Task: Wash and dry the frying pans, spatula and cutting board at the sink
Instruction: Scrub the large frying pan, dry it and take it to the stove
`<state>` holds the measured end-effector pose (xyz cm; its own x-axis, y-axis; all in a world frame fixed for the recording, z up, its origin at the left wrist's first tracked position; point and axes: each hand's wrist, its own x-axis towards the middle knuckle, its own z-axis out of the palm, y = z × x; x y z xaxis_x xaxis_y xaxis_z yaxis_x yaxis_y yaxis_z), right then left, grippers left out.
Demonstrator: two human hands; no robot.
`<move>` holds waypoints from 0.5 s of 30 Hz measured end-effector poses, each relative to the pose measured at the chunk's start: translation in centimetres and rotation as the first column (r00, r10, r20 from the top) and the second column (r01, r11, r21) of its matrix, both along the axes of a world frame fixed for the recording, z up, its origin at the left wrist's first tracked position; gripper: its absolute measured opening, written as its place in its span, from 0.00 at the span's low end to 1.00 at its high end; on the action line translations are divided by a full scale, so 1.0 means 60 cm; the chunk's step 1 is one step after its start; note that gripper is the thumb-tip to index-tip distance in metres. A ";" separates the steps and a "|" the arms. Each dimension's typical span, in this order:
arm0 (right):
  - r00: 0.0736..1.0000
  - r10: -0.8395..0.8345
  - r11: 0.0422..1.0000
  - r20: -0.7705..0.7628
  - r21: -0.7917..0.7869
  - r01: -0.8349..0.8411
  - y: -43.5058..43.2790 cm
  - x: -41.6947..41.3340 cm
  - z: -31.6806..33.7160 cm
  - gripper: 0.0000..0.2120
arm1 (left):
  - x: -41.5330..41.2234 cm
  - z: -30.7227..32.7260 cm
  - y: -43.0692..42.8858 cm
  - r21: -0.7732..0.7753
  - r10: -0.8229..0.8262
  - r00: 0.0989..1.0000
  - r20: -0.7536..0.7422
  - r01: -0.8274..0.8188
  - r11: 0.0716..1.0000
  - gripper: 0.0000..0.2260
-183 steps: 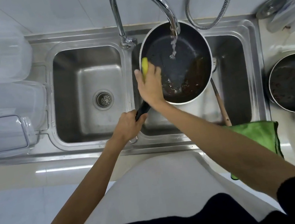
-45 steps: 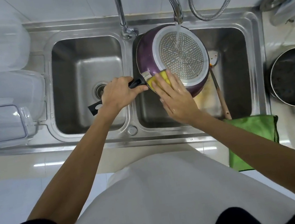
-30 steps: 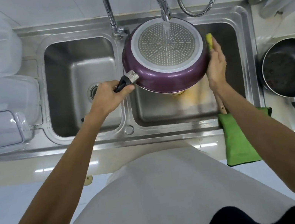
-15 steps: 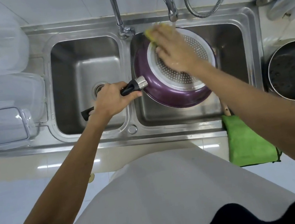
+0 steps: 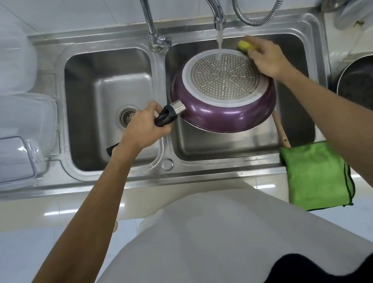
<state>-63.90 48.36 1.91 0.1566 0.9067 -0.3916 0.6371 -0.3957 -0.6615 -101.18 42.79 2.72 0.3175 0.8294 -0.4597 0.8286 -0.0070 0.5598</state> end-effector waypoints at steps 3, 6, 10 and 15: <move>0.939 -0.250 0.968 -0.238 -0.060 0.242 -0.026 0.038 -0.007 0.23 | 0.005 -0.003 -0.001 0.002 -0.038 0.999 0.022 0.038 0.999 0.16; 0.881 -0.320 0.947 -0.348 -0.098 0.305 -0.049 0.060 -0.008 0.22 | 0.010 0.002 0.000 -0.003 -0.067 0.998 0.003 0.067 0.998 0.14; 0.792 -0.374 0.919 -0.482 -0.081 0.385 -0.076 0.062 -0.003 0.20 | 0.014 0.010 0.003 0.022 -0.125 0.992 -0.012 0.125 0.992 0.12; 0.783 -0.356 0.902 -0.510 0.033 0.431 -0.076 0.059 0.022 0.15 | 0.014 0.007 0.006 0.067 -0.207 0.976 -0.066 0.211 0.975 0.22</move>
<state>-60.38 43.79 3.24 0.3381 0.8580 -0.3868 0.0317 -0.4211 -0.9064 -100.36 43.14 3.12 0.4616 0.7799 -0.4227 0.8357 -0.2226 0.5020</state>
